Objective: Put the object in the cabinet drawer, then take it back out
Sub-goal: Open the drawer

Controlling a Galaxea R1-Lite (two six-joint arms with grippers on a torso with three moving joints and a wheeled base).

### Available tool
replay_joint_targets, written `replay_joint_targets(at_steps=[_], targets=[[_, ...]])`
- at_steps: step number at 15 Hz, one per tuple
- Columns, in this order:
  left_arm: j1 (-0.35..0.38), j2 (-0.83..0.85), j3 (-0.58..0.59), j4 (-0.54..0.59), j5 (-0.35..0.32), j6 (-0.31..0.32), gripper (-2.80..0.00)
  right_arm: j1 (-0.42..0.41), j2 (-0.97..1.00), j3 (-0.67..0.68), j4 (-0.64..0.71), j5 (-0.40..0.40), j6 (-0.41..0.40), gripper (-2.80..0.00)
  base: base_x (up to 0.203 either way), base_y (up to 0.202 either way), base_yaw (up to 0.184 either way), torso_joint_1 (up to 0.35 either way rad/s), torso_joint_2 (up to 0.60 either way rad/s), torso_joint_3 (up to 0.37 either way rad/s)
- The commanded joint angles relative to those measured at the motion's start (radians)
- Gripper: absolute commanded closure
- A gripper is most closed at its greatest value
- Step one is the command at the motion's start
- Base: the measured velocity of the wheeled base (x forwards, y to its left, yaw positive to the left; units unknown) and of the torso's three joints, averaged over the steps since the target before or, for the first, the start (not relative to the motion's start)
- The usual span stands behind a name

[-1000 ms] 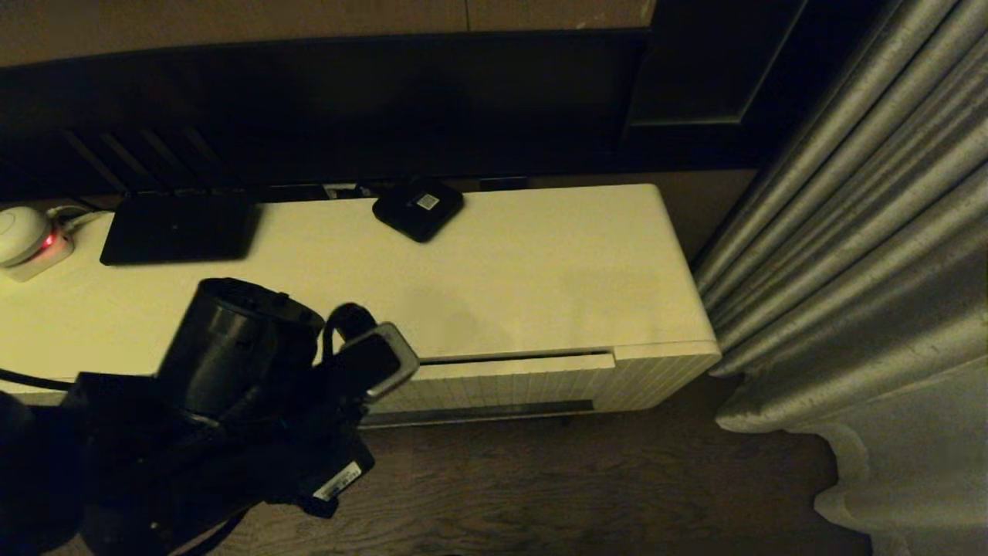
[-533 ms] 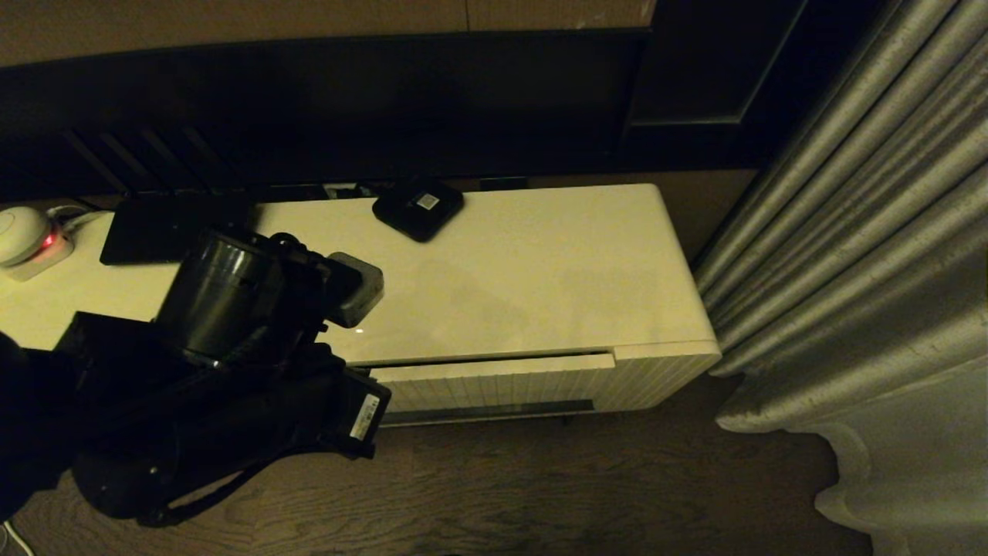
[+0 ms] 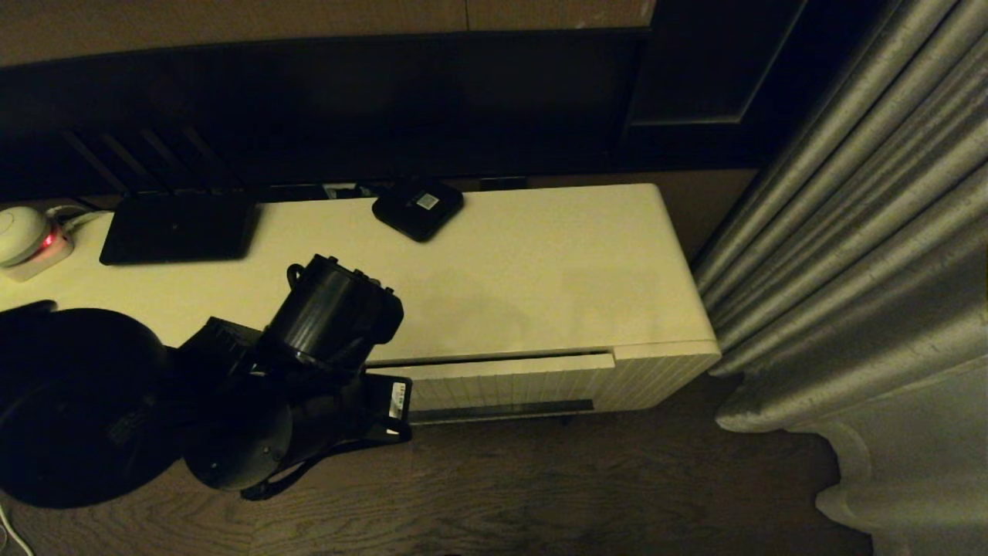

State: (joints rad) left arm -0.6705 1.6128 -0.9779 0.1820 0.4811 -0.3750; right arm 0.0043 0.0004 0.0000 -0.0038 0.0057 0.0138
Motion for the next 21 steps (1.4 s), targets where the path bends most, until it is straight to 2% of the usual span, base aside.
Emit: replay_joint_targets(at_steps=[1,4,14,21], targets=[[0.005,0.047,0.004,-0.012,0.036,-0.01,0.0,0.0,0.001,0.0,0.001,0.0,0.0,0.0,0.0,0.0,0.0,0.0,0.0,0.0],[0.006,0.077,0.015,-0.079,0.078,-0.012,0.0,0.0,0.001,0.0,-0.001,0.0,0.0,0.0,0.0,0.0,0.0,0.0,0.0,0.0],[0.045,0.124,0.036,-0.234,0.079,-0.013,0.0,0.0,0.001,0.0,-0.001,0.0,0.0,0.0,0.0,0.0,0.0,0.0,0.0,0.0],[0.063,0.158,0.036,-0.292,0.08,-0.024,0.0,0.0,0.001,0.001,-0.001,0.0,0.0,0.0,0.0,0.0,0.0,0.0,0.0,0.0]])
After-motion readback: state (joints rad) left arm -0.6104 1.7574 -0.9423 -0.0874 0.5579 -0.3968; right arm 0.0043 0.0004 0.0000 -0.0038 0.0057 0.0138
